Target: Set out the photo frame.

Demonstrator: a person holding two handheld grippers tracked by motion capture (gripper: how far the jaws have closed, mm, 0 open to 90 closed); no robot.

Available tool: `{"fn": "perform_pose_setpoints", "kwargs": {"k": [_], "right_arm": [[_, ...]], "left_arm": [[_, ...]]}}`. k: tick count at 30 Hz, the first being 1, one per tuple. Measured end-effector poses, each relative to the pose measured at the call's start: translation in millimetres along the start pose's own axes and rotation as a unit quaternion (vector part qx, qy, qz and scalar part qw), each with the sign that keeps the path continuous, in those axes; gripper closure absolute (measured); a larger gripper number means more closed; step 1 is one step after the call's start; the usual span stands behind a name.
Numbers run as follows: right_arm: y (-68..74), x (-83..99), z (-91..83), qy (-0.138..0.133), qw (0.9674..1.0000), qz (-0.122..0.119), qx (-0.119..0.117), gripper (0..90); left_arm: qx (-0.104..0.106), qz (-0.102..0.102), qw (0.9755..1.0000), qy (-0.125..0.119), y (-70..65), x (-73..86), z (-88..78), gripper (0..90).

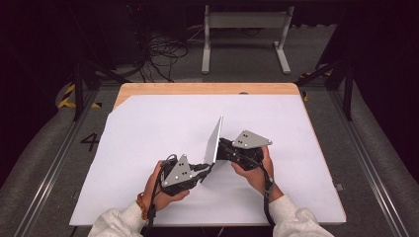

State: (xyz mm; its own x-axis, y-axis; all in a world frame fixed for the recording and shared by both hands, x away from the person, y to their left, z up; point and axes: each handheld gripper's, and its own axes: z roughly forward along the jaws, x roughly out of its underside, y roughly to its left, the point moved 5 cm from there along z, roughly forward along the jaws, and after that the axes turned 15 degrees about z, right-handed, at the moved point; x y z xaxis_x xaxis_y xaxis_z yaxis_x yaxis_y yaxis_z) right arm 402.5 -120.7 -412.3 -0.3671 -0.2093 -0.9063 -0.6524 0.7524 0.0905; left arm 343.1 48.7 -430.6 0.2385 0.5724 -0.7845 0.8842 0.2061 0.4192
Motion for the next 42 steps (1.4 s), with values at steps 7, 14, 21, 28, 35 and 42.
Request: {"fn": "perform_pose_setpoints", "kwargs": {"k": [7, 14, 21, 28, 35, 42], "right_arm": [[1.6, 6.6, -17.4, 0.009, 0.9999, -0.005, -0.007, 80.0], [9.3, 19.1, -34.5, 0.02, 0.9996, -0.005, -0.022, 75.2], [27.2, 33.5, -40.6, 0.039, 0.9981, -0.009, -0.046, 72.1], [34.7, 34.7, -47.3, 0.038, 0.9978, -0.008, -0.055, 70.3], [40.1, 41.1, -49.9, 0.046, 0.9974, -0.009, -0.055, 65.1], [36.8, 42.6, -48.6, 0.045, 0.9979, 0.002, -0.047, 62.5]], "left_arm": [[0.011, -0.002, 0.9999, 0.009, 0.4, 10.4, -10.7, 81.9], [0.022, -0.009, 0.9989, 0.04, 1.9, 26.9, 1.0, 82.4], [0.03, -0.009, 0.9985, 0.046, 0.3, 29.7, 8.8, 83.0], [0.034, -0.015, 0.9985, 0.039, -3.0, 28.0, 12.1, 84.5], [0.038, -0.011, 0.9987, 0.034, -9.2, 21.7, 23.6, 83.5], [0.038, -0.018, 0.9986, 0.032, -6.1, 22.0, 27.4, 83.3]]}}
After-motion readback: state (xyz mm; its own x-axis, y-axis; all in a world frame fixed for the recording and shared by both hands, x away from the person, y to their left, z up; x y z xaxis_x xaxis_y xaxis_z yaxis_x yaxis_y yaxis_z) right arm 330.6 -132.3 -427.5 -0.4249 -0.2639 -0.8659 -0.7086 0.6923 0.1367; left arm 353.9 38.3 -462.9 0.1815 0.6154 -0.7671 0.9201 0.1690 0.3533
